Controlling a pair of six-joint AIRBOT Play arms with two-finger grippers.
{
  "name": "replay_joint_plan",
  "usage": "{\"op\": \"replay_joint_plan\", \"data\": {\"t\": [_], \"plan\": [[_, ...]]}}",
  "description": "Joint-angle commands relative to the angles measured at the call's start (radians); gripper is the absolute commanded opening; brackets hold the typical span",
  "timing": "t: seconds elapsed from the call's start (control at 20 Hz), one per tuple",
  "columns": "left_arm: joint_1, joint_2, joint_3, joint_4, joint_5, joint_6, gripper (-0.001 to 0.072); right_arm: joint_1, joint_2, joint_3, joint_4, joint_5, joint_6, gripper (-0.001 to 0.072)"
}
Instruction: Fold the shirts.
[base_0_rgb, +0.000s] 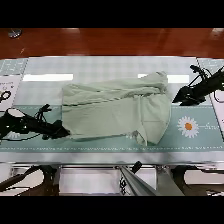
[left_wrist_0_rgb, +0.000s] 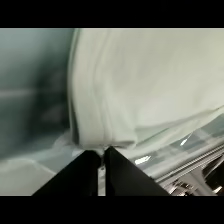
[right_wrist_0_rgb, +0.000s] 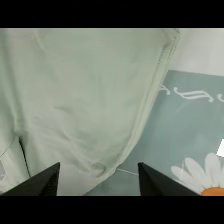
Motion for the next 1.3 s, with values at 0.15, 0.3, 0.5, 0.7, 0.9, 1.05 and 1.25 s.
{"op": "replay_joint_plan", "data": {"t": [0.15,0.3,0.5,0.7,0.9,1.05,1.25], "plan": [[-0.042,-0.020,0.006,-0.092,0.080,0.033,0.0016,-0.038,0.013,-0.143,-0.098,-0.035,0.001,0.0584],[-0.042,-0.003,0.006,-0.091,0.037,0.052,0.0016,-0.101,0.036,-0.297,0.070,-0.053,-0.085,0.0604],[-0.042,0.026,0.008,-0.092,0.035,0.054,0.0016,-0.082,0.039,-0.386,0.140,-0.087,-0.152,0.0579],[-0.042,0.032,0.008,-0.092,0.029,0.054,0.0015,0.033,0.065,-0.448,0.133,-0.219,-0.147,0.0578],[-0.042,0.032,0.008,-0.092,0.044,0.054,0.0015,0.084,0.065,-0.491,0.087,-0.301,-0.057,0.0493],[-0.039,0.032,0.011,-0.092,0.071,0.054,0.0015,0.101,0.080,-0.487,0.093,-0.317,-0.057,0.0027],[0.015,0.129,0.131,-0.098,0.021,0.055,0.0012,0.093,0.290,-0.388,0.068,-0.293,-0.058,0.0026]]}}
